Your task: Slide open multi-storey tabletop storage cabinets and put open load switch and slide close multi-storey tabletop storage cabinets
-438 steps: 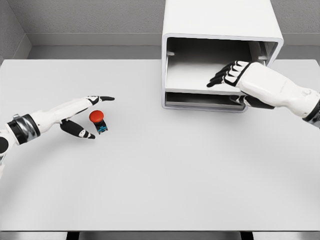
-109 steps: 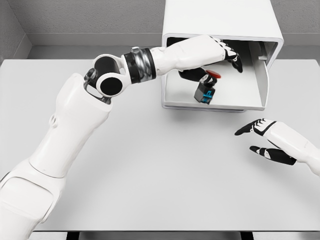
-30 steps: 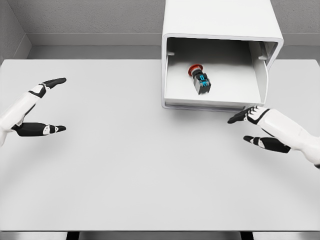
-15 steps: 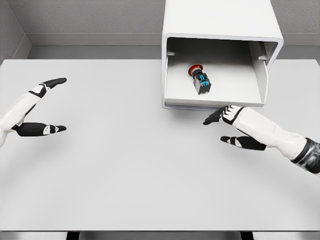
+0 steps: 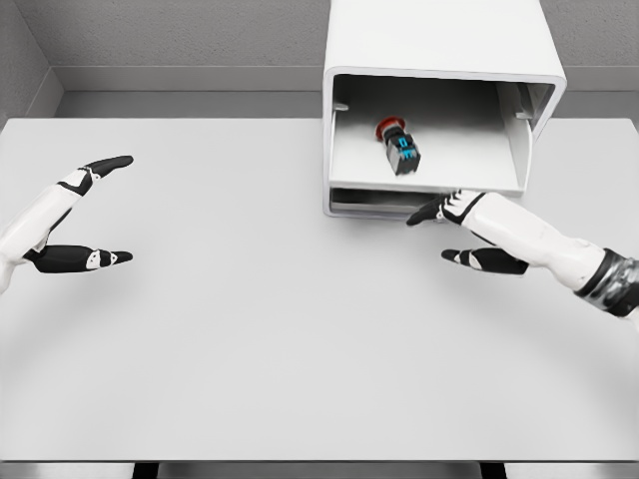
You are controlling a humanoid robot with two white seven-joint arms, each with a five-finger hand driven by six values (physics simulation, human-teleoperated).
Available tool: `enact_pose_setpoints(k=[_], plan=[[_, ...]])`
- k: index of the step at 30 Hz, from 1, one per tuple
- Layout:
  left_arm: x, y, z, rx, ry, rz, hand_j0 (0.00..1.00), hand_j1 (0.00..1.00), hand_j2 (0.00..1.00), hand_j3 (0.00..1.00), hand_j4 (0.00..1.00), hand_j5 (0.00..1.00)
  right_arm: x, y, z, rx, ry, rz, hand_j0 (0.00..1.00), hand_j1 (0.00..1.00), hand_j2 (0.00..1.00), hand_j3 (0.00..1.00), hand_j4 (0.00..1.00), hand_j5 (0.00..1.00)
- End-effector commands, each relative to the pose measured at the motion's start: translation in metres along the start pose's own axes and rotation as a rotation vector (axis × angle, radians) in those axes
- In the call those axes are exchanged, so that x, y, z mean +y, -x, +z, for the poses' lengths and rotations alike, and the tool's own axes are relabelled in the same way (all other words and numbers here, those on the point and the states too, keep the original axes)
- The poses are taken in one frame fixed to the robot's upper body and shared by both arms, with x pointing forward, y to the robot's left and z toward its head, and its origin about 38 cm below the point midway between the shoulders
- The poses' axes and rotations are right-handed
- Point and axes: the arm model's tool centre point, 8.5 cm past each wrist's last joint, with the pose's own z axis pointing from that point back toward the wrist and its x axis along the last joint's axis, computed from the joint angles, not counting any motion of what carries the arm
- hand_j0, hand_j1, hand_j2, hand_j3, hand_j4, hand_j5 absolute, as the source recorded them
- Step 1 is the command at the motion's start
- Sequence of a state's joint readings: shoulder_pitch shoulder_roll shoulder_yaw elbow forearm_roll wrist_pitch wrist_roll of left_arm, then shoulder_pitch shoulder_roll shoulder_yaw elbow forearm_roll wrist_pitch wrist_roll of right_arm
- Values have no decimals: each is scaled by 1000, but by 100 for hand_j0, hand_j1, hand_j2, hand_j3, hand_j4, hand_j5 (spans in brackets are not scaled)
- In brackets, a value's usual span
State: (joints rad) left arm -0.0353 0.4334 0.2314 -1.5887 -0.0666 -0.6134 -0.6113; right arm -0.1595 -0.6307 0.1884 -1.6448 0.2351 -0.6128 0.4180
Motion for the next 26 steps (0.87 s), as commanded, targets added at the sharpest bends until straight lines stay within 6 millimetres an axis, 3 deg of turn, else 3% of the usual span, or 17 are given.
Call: enact_pose_setpoints(k=[1,9,15,18,21,26], plan=[[1,0,0,-2,-5,6,100,100,100,100,100,100,5,5,1,15,-8,-16,77,77,77,77,77,77],[0,-1,0,-4,-5,6,100,100,100,100,100,100,-7,21,-7,47,1,11,81,81,81,81,81,81],[0,-2,0,-7,-5,4,100,100,100,100,100,100,-6,9,-2,24,0,19,81,81,81,81,81,81],[0,-2,0,-7,-5,4,100,100,100,100,100,100,-15,12,19,50,-27,38,82,82,82,82,82,82],[-1,-1,1,1,2,3,100,100,100,100,100,100,-30,22,52,122,-2,43,82,82,82,82,82,82],[-3,0,2,8,11,-3,100,100,100,100,100,100,-36,25,62,138,-5,38,82,82,82,82,82,82]])
